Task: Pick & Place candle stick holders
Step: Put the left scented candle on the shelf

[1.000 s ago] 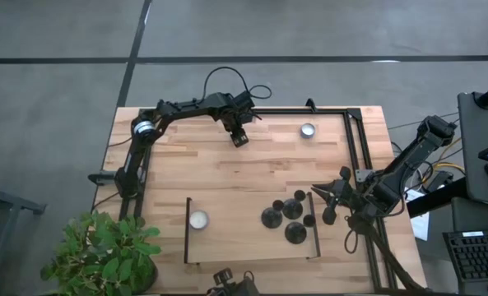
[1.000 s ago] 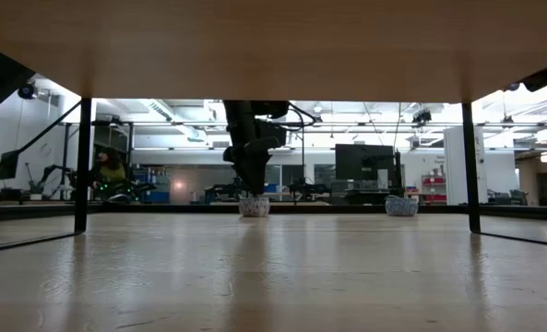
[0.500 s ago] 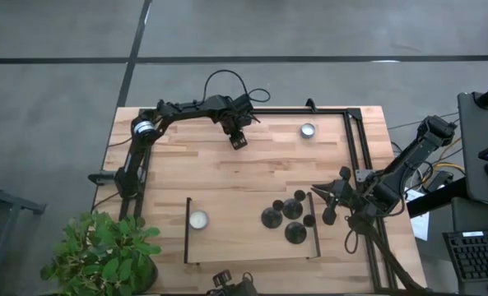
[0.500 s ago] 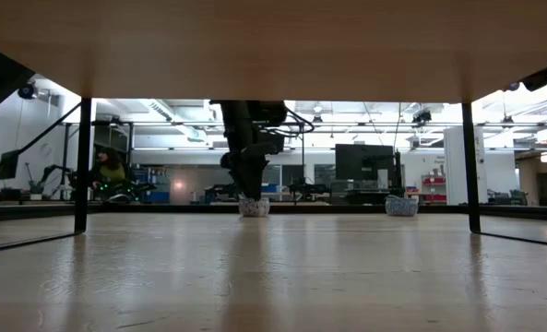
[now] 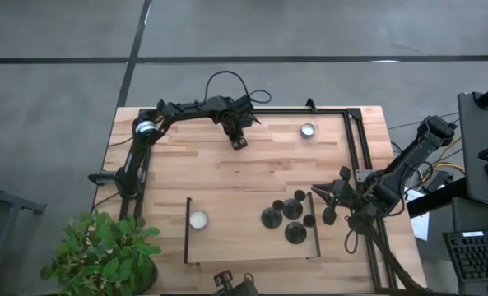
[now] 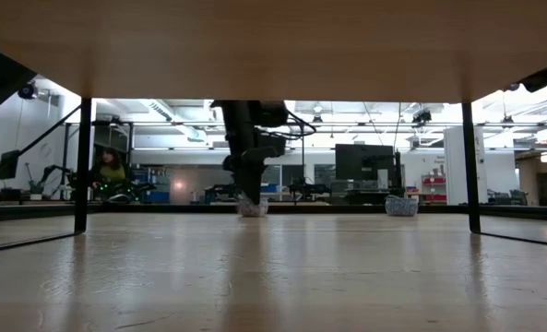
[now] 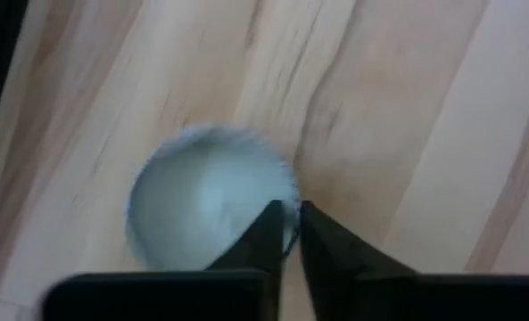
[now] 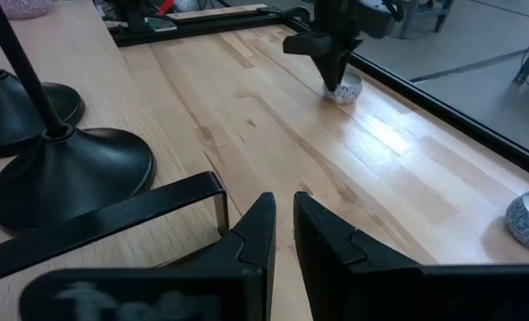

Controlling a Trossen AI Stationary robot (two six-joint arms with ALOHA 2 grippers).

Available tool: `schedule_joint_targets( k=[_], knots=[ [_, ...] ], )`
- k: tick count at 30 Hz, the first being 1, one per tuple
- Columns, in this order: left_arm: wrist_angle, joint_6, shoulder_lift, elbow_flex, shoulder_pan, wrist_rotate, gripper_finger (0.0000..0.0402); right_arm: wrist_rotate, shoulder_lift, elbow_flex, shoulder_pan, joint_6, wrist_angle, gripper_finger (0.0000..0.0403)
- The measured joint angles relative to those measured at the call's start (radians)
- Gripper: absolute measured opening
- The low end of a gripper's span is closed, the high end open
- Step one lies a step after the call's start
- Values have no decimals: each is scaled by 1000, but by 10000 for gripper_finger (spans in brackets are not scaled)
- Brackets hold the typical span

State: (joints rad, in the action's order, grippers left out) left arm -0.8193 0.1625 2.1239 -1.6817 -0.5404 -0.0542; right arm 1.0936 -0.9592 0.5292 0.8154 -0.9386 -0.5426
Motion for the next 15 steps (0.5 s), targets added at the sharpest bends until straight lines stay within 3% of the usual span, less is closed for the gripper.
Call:
schedule_joint_targets(
  k=[2,9,15],
  knots=[
    [0,2,0,0,1,10,9,0,0,0,0,0,0,38],
    [-95,23,-6,-31,11,32,2,0,0,0,0,3,0,38],
    [-226,20,-101,-66,53,29,1,-2,0,0,0,3,4,38]
  ],
)
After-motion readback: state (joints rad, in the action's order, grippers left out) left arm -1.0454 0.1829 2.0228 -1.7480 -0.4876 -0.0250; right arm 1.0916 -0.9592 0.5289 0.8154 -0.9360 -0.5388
